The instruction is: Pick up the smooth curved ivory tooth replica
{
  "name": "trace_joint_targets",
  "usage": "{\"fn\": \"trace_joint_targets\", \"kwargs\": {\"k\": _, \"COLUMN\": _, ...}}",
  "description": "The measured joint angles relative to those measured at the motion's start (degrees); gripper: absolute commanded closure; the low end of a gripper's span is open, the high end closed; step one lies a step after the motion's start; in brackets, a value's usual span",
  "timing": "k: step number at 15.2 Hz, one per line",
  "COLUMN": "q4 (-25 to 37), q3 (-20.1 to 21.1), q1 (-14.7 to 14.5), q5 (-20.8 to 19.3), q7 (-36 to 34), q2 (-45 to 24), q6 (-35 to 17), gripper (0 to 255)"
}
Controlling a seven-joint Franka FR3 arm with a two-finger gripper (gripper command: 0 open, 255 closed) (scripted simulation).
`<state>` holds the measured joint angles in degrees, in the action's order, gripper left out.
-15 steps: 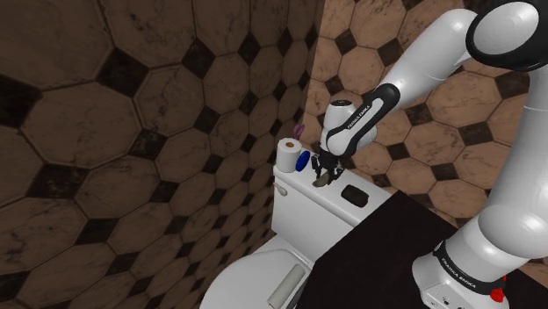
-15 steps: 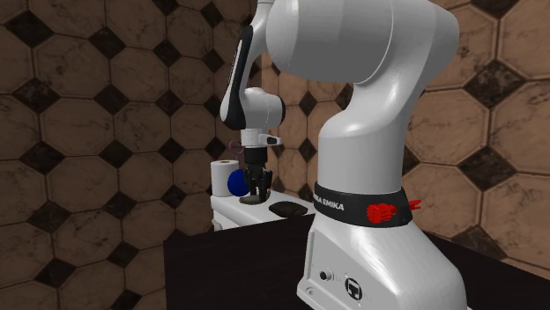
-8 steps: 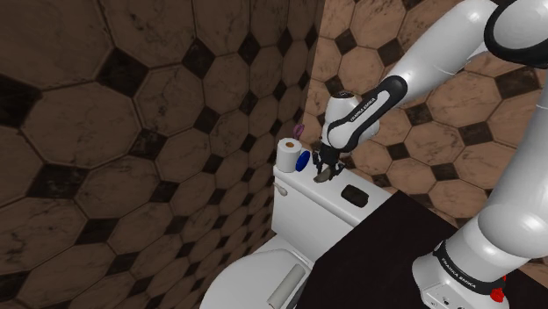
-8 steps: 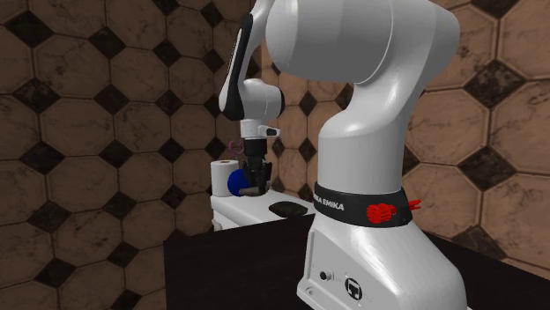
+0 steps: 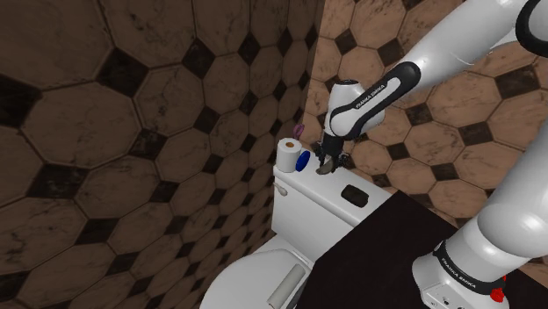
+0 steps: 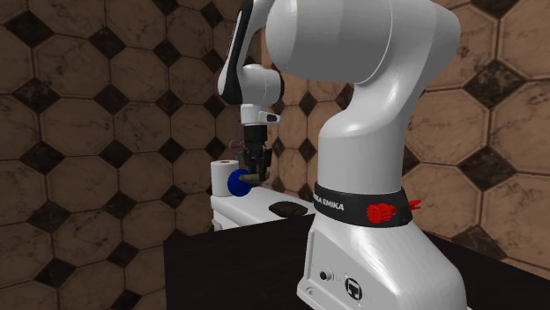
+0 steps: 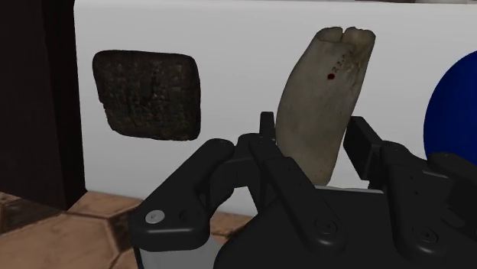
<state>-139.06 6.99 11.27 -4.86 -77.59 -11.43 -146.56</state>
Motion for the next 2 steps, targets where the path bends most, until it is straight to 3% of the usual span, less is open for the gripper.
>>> {"fn": "trace_joint_targets", "kwargs": {"k": 2, "q4": 0.0, "q3": 0.1, "q1": 0.1, "q5": 0.4, "q7": 0.3, "q2": 1.2, "q6": 1.1, "gripper": 255}}
